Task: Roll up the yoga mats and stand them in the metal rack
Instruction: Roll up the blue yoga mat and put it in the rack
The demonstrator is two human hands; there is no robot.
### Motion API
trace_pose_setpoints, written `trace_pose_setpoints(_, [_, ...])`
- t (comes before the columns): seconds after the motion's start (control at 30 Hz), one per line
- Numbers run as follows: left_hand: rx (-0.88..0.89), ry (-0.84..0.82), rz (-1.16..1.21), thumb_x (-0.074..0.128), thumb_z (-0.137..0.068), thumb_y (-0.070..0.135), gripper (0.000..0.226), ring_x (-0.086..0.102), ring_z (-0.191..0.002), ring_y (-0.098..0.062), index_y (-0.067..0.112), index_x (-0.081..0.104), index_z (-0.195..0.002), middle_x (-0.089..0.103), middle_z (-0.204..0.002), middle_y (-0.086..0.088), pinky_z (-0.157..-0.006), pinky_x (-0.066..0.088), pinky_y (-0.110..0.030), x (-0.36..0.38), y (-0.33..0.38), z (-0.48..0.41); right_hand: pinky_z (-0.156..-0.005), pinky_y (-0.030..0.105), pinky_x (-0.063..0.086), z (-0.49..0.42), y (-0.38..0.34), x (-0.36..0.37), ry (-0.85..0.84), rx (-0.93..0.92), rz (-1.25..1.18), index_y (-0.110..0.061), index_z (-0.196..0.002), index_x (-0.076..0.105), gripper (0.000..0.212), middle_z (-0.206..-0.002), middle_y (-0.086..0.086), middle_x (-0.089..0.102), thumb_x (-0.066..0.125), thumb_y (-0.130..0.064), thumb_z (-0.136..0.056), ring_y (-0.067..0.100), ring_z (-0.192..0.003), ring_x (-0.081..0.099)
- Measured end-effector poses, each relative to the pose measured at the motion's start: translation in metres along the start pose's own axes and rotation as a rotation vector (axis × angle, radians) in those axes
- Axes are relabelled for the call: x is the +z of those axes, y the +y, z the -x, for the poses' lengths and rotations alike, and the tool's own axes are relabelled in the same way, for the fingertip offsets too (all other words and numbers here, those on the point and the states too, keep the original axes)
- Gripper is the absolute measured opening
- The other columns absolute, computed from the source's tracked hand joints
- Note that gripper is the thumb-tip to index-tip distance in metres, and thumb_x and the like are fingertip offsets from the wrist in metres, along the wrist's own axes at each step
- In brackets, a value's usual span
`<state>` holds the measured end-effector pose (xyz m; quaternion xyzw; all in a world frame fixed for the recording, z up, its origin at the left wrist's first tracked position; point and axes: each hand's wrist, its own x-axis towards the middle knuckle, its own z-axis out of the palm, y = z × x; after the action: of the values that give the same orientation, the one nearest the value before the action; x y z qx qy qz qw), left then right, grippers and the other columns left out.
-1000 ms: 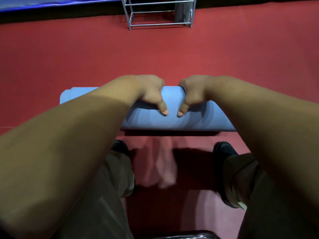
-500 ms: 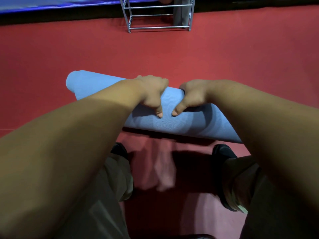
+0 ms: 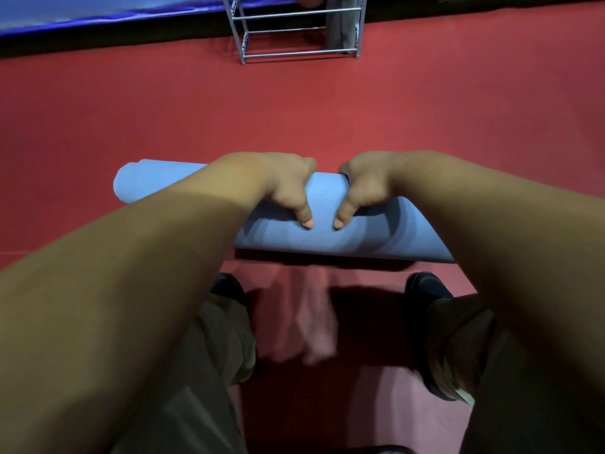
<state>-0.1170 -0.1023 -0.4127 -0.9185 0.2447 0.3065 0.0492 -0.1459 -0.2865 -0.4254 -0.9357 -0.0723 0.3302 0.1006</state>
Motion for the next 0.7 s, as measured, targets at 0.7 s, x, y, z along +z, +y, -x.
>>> trace_pose_setpoints(0.7, [0.010, 0.039, 0.001, 0.098, -0.053, 0.066, 0.083, 0.063, -0.090, -0.025, 0.023, 0.055, -0.110, 0.060, -0.096, 0.007, -0.078, 0.053, -0.037, 0.0009, -0.0002, -0.0003, -0.104, 0.046, 0.055, 0.0006, -0.0016, 0.0008, -0.011, -0.012, 0.028, -0.024, -0.138, 0.057, 0.104, -0.127, -0.001, 0.069, 0.098, -0.067, -0.053, 0.027, -0.113, 0.066])
